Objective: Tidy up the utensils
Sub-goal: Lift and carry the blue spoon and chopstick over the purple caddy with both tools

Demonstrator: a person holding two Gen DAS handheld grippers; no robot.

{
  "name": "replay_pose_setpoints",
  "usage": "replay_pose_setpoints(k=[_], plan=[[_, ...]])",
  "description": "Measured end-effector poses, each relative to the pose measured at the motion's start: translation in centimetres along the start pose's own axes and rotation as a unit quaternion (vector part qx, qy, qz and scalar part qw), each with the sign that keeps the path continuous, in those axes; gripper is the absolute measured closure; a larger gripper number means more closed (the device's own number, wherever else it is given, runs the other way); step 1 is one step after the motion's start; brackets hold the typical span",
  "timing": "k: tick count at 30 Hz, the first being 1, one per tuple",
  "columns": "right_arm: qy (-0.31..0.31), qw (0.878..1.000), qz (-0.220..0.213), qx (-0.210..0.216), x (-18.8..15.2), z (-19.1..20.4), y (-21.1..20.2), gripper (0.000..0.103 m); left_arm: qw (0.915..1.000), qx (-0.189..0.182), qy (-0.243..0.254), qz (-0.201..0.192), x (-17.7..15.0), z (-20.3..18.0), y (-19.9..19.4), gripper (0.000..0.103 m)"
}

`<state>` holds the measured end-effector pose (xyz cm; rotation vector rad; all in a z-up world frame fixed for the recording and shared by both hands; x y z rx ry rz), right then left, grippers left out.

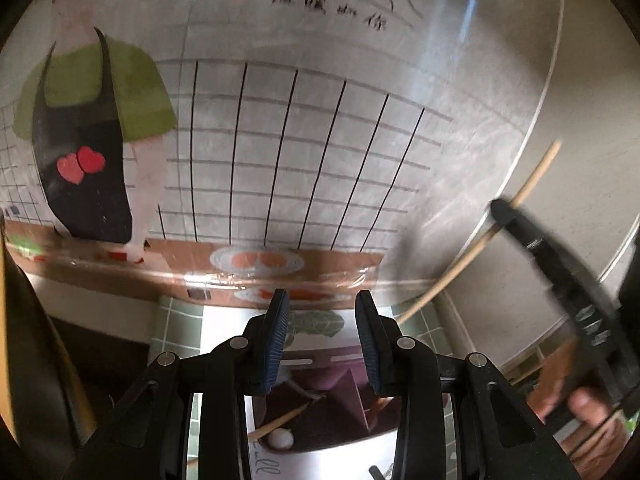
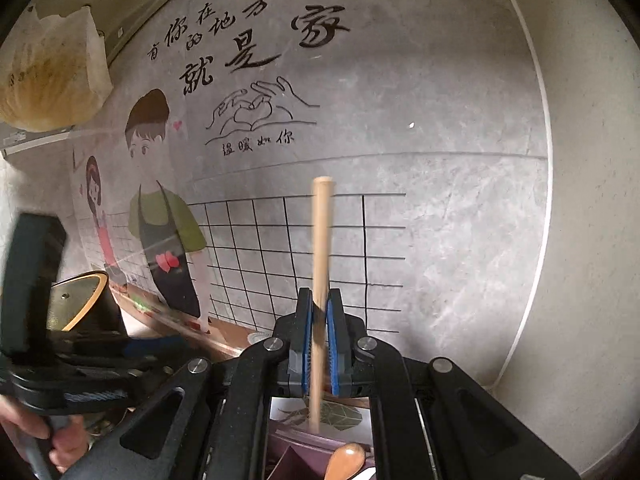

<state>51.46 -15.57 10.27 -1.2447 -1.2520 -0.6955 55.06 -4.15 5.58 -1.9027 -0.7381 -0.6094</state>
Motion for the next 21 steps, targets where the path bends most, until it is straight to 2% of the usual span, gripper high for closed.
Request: replay_pose_setpoints(k=[5,13,15,19,21], plan=[[0.002,1.0,-0.007,0.009,1.5,-0.5,-1.9,0.096,0.9999,0.006,0.004,0.007,-0.8,0.1,0.6,0.068],[-0.003,0.999,0.04,0.013,-2.4,1.0,-2.2,0.097,0.9998,0.008,0.001,0.017,-2.7,0.2,-1.2,0.068],[-0.006,0.999,0.039,0.018,-1.5,1.1,-2.6,0.097,0.9998,0.009,-0.001,0.018,-3.1,0.3,-1.8,0.068],[-0.029,0.999,0.007,0.015,2.3,1.1,-4.6,0.097,0.9998,0.009,-0.007,0.017,-3.5,0.6,-3.1,0.068],[-0.032,0.999,0.008,0.022,3.4,1.2,-5.2,0.097,0.9998,0.006,-0.011,0.018,-3.8,0.7,-3.8,0.068]])
Point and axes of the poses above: each gripper's, at about its wrist camera, not at the fingertips, and y roughly the way its jaws point, z to its left, x to its top, the point moved 8 cm from there along y, roughly the way its jaws point, and after that the axes turned 12 degrees about -y, right-handed, at the moved point
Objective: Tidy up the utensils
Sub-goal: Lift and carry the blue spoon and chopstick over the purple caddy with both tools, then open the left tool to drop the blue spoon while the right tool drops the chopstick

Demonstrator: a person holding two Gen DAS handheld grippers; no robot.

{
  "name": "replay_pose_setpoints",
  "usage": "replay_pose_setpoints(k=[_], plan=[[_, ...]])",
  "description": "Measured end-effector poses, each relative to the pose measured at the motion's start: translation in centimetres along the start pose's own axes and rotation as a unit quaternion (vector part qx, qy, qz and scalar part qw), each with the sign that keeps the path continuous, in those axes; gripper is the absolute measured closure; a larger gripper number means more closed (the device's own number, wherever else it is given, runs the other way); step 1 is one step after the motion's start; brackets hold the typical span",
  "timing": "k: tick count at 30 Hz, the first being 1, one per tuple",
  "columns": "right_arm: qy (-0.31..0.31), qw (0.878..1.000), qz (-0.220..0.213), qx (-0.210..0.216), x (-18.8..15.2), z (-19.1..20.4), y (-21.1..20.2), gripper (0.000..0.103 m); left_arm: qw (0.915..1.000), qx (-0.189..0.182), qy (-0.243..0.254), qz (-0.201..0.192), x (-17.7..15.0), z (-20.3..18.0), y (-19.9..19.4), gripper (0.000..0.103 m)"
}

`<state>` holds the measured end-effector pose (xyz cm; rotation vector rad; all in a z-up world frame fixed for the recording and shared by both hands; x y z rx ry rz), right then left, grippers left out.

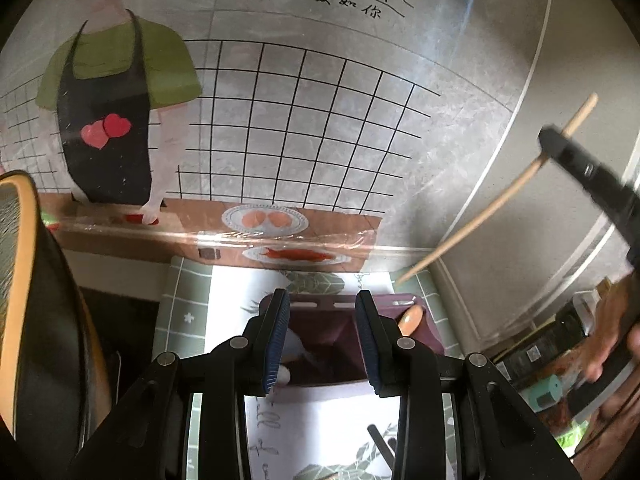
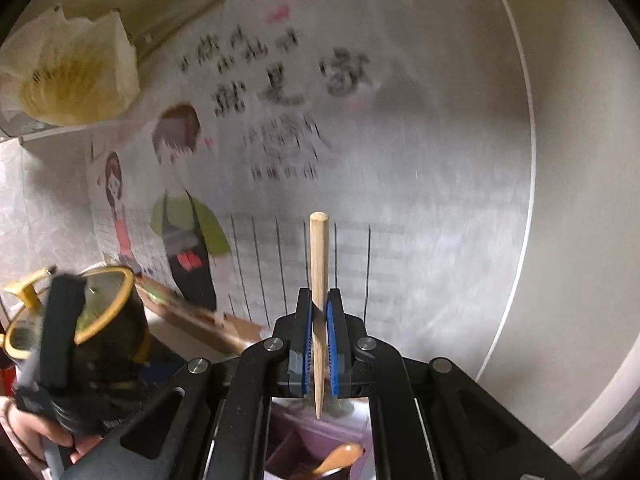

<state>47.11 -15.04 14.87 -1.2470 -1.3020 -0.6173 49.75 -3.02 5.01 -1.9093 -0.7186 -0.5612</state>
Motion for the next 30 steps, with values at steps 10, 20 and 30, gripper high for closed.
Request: replay_pose_setpoints(k=[10,20,30], plan=[[0.035,0.99,0.135,0.036,-9.0,2.2,3.8,0.097,0.9998,-0.002,-0.003,0.02,-3.7,0.6,-1.8,0.066],[0.05,0.967,0.243,0.065,-18.1,5.9,5.1,0.081,0.9945,0.036,0.029,0.094,-11.1,3.1,0.0,0.055],[0.019,0.96,0.264,0.089,-21.9,8.0,-1.2,0.045,0.9771,0.065,0.103,0.175,-19.6,4.9,0.7,0.043]])
Point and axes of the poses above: each gripper's, at about its wrist camera, not at the fingertips, and y roughly the way its jaws point, z to its left, x to its top, the point moved 8 cm from there along y, roughly the way its jaws point, and after that the axes turned 12 degrees about -y, right-handed, at the moved point
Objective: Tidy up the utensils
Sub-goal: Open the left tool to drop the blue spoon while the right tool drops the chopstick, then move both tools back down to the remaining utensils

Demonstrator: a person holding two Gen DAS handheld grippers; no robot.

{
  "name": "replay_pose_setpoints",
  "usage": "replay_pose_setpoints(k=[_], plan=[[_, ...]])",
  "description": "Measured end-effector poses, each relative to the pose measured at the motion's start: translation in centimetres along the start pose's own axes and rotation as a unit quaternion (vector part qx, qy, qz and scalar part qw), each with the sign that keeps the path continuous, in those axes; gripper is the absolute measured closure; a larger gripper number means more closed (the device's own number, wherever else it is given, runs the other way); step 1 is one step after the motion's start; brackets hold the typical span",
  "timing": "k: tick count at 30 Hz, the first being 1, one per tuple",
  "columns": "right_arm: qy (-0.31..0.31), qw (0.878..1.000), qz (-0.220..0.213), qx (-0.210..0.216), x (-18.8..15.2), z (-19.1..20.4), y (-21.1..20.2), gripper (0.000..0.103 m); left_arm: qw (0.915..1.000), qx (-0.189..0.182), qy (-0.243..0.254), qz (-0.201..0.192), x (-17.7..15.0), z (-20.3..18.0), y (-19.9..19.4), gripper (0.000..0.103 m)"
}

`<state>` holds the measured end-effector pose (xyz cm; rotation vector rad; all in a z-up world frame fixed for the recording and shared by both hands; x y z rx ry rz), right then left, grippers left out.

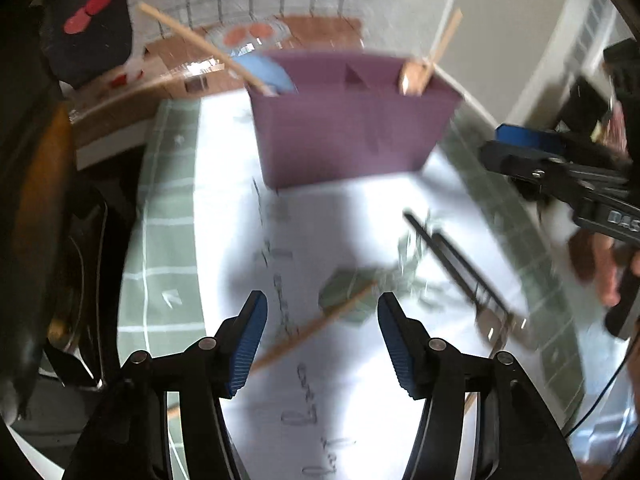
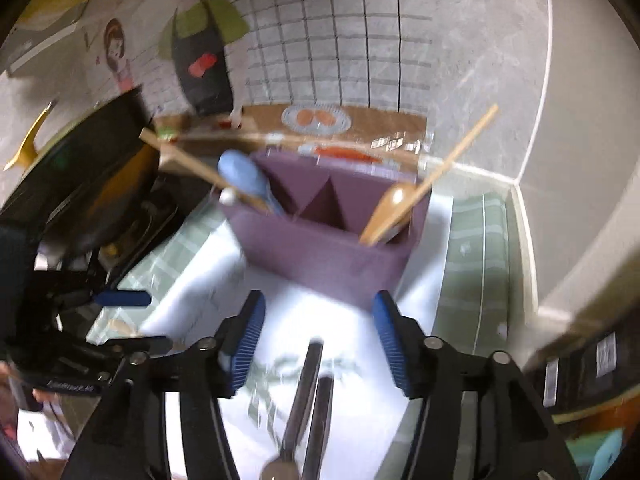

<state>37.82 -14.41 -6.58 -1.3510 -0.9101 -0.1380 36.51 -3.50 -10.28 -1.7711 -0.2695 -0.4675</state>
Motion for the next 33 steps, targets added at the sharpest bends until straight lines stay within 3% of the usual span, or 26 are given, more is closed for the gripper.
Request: replay_pose_setpoints(k=[5,9,13,19,21,24,28,31,33], plan=[[-0.013,0.998,0.053,0.012,-4.9,1.5,0.8,0.04,0.9995,0.001,-0.006,0.031,-2.3,0.4,1.2,0.043],[-0.036,0.996,0.082,-0.004,-8.0,2.3,1.1,0.035,0.9992,0.005,-0.004,0.04,-3.5,0.9,1.3,0.04],[-0.06,0.994,0.086,-0.031,-9.9,2.5,0.3,0.021,0.9987,-0.002,-0.003,0.051,-4.5,1.3,1.2,0.039],[-0.081,0.994,0.076,-0.012,-10.5,4.3,-0.8,0.022,0.999,-0.01,-0.026,0.036,-4.4,3.0,0.1,0.038],[-0.098,0.993,0.067,0.006,-9.7,6.0,-0.6,0.024,0.9989,-0.002,-0.041,0.024,-4.3,4.1,-0.8,0.038],[-0.133,0.988,0.075,0.033,-8.5,8.9,0.8,0.04,0.9986,0.015,-0.05,0.014,-4.1,5.4,-1.4,0.038],[-0.145,0.984,0.106,0.011,-8.2,9.1,2.5,0.046,0.9994,0.017,0.021,0.022,-3.5,4.5,-0.6,0.038],[-0.105,0.987,0.118,0.023,-8.4,7.9,2.6,0.054,0.997,0.007,0.061,0.047,-3.1,3.5,1.0,0.04],[-0.075,0.989,0.125,0.026,-8.6,6.5,2.5,0.054,0.9935,0.003,0.092,0.066,-2.9,2.4,2.1,0.047]])
Point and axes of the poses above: each gripper's, at about its wrist camera, not at the fingertips, and y roughly the way its jaws point, z to its left, x to its top, the point moved 8 cm from there along y, roughly the way its jaws point, and after that the axes turned 12 degrees about -y, right-handed, at the moved point
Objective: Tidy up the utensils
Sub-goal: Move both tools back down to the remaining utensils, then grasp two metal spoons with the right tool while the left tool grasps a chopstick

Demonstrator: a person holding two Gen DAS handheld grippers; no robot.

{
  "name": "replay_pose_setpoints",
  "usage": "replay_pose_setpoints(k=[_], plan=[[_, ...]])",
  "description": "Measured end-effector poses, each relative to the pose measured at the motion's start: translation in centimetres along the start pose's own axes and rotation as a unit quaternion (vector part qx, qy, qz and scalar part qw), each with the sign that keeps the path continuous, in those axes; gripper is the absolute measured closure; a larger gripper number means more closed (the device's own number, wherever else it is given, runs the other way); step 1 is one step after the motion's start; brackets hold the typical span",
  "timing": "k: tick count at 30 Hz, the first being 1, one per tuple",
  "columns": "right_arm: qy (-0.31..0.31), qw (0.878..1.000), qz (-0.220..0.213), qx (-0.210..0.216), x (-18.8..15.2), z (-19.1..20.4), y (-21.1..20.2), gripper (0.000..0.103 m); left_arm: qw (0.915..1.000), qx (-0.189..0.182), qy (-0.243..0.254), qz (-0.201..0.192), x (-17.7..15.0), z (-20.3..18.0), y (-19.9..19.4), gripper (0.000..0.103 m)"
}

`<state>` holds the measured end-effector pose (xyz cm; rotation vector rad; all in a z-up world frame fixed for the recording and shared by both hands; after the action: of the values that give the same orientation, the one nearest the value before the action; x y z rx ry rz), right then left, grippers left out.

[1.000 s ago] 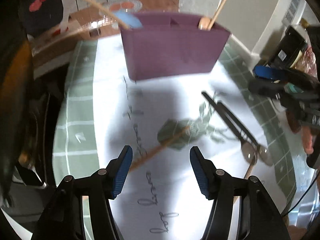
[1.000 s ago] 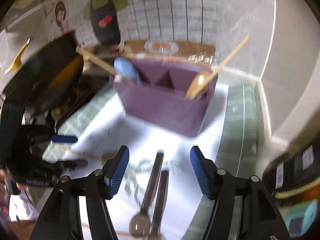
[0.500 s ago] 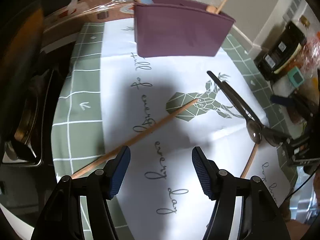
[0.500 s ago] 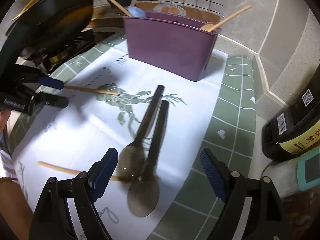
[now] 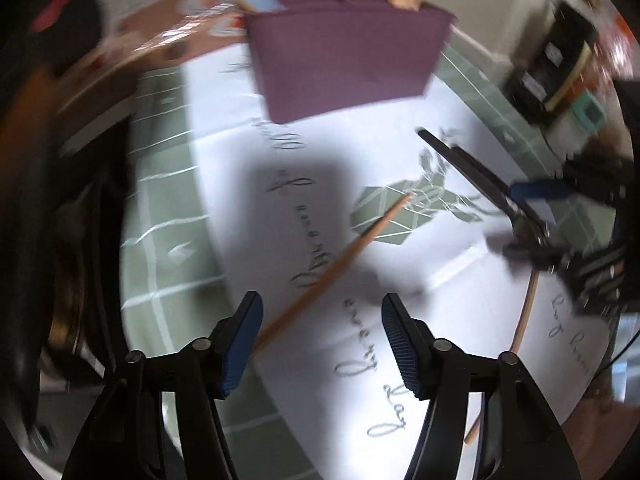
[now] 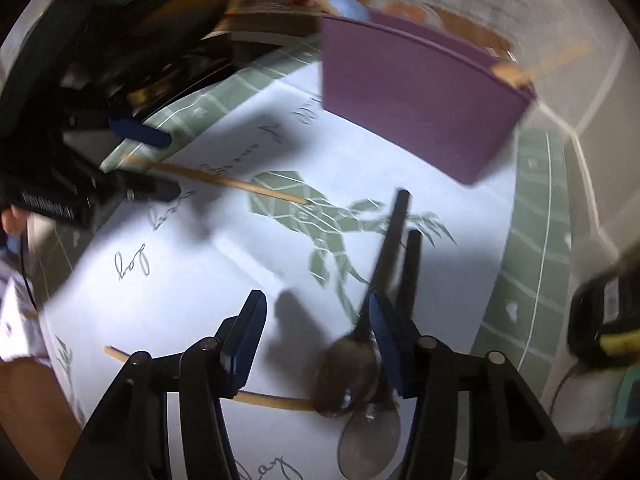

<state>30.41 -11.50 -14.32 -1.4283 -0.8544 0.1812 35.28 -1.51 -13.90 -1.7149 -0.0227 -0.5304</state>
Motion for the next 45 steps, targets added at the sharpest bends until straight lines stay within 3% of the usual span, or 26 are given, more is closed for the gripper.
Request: replay_pose_setpoints(k=[1,4,6,8,10,13,15,17,20,30,40,45], plan=[[0.013,1.0,0.0,-0.003,-0.2,-0.7,-0.2,0.054,0.9998,0.002,0.019,0.009,0.4,-0.6,0.5,0.049],[0.038,0.999,-0.003,0.003,-0.9,-2.0,-0.7,0.055,0.9978,0.014,0.058,0.03,1.0,-1.7,1.7,0.068],[0.059,0.998,-0.003,0.012,-1.2,-2.8,-0.9,0.061,0.9961,0.012,0.075,0.046,1.4,-2.4,2.3,0.082],[0.078,0.997,-0.004,0.021,-1.5,-3.3,-0.9,0.07,0.9953,0.007,0.077,0.059,1.6,-2.7,2.7,0.086],[0.091,0.995,-0.009,0.029,-1.7,-3.7,-1.0,0.075,0.9968,0.002,0.056,0.057,2.0,-2.7,2.8,0.087],[0.101,0.994,-0.014,0.039,-1.2,-3.7,-0.5,0.079,0.9982,-0.031,-0.024,0.046,2.8,-2.8,2.9,0.088],[0.101,0.994,-0.013,0.045,-0.6,-3.5,0.2,0.082,0.9981,-0.008,-0.06,0.016,3.5,-2.4,2.9,0.093],[0.104,0.993,-0.005,0.047,-0.2,-3.3,1.0,0.085,0.9932,0.015,-0.115,-0.01,4.0,-1.5,2.6,0.093],[0.106,0.994,0.006,0.036,0.4,-3.3,2.1,0.087,0.9842,-0.002,-0.176,-0.014,3.8,-1.2,2.3,0.093],[0.104,0.994,0.024,0.003,1.8,-4.6,4.1,0.089,0.9928,0.026,-0.116,0.011,2.5,-2.7,2.9,0.09],[0.115,0.993,0.017,0.037,3.6,-6.1,5.2,0.089,0.998,0.024,-0.013,0.057,3.6,-4.6,3.6,0.089],[0.08,0.997,0.017,0.014,3.8,-5.7,5.3,0.091,0.9976,0.015,-0.015,0.066,4.0,-4.5,3.7,0.089]])
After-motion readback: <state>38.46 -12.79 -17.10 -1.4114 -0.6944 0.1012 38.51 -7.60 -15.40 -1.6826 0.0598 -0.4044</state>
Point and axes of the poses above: each gripper's, at about its wrist camera, not at the fingertips, and y roughly the way its jaws point, z to its left, x to its top, the point moved 8 cm from there along y, roughly the way its jaws point, and after that the axes turned 12 degrees about -y, right-handed, at the moved point
